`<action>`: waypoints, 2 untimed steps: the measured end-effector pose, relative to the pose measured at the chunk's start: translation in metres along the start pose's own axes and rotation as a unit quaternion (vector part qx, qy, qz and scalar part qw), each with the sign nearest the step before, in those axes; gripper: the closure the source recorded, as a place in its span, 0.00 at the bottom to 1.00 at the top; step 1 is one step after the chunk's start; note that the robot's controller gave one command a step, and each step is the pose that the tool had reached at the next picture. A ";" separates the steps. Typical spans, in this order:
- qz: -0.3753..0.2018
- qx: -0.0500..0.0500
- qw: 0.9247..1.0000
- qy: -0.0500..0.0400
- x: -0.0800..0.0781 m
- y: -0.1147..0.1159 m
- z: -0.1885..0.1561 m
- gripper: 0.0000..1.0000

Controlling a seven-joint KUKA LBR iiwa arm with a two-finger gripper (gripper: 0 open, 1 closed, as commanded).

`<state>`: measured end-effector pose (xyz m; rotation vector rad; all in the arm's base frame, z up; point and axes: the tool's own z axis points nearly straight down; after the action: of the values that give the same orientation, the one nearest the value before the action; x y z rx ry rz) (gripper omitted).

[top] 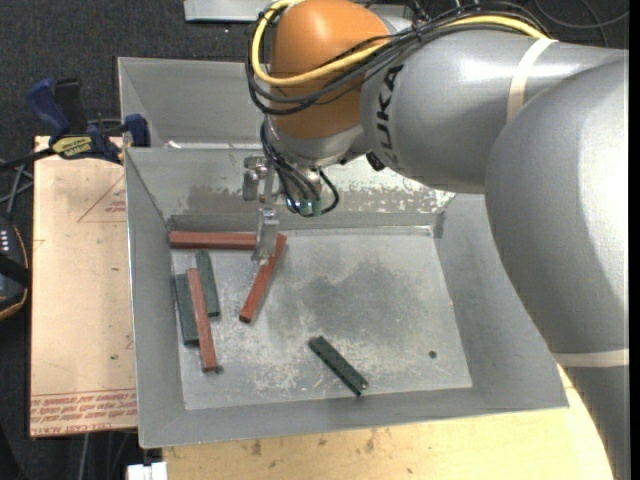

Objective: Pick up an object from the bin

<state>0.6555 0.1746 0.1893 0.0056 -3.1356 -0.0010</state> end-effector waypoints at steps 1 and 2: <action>0.001 -0.001 1.000 -0.004 -0.002 -0.001 -0.006 0.00; -0.067 0.000 0.998 -0.005 0.001 -0.008 0.045 0.00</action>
Offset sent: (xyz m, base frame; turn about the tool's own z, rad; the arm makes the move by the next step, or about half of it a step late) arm -0.0068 -0.0188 -0.1101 -0.3016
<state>0.6539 0.1664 0.1441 0.2170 -3.1384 -0.0025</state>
